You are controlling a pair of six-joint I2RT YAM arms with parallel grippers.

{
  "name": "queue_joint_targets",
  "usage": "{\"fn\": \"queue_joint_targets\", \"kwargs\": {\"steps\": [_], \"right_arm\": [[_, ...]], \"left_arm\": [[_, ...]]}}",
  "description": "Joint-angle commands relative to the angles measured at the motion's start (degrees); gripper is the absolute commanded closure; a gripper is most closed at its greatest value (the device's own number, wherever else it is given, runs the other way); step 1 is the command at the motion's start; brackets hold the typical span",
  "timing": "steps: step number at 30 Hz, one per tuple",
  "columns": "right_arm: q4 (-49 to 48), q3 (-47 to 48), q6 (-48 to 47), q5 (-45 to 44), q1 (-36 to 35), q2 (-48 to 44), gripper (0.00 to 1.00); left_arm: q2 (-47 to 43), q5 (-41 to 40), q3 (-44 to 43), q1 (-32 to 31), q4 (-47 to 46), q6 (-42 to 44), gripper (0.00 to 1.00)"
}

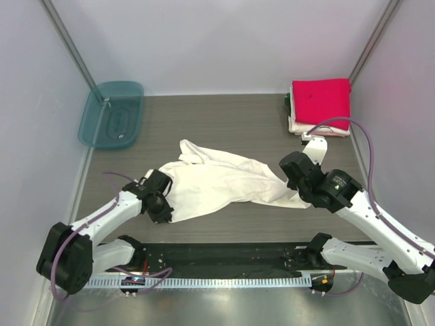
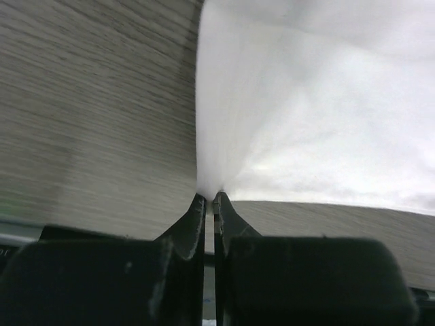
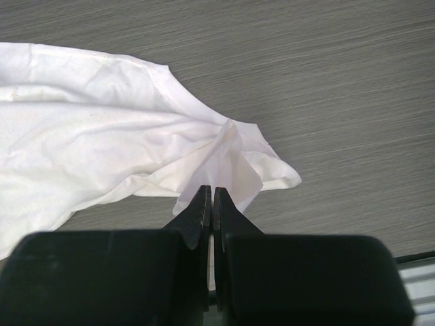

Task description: Fold and stack the t-shirts

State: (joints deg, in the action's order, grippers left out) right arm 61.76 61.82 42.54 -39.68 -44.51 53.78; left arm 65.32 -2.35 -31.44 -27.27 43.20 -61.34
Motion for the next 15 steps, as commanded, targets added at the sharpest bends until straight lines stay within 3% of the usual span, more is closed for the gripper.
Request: {"fn": "queue_joint_targets", "kwargs": {"steps": [1, 6, 15], "right_arm": [[-0.8, 3.6, 0.9, -1.7, 0.0, -2.4, 0.99], [-0.7, 12.6, -3.5, -3.6, 0.0, -6.0, 0.99], [-6.4, 31.2, -20.5, -2.1, 0.0, -8.5, 0.99]], "left_arm": [[-5.5, -4.3, -8.8, -0.2, 6.1, 0.9, 1.00], [-11.7, -11.8, -26.0, -0.2, 18.7, 3.9, 1.00], [-10.3, -23.8, -63.2, -0.2, 33.7, 10.0, 1.00]]}}
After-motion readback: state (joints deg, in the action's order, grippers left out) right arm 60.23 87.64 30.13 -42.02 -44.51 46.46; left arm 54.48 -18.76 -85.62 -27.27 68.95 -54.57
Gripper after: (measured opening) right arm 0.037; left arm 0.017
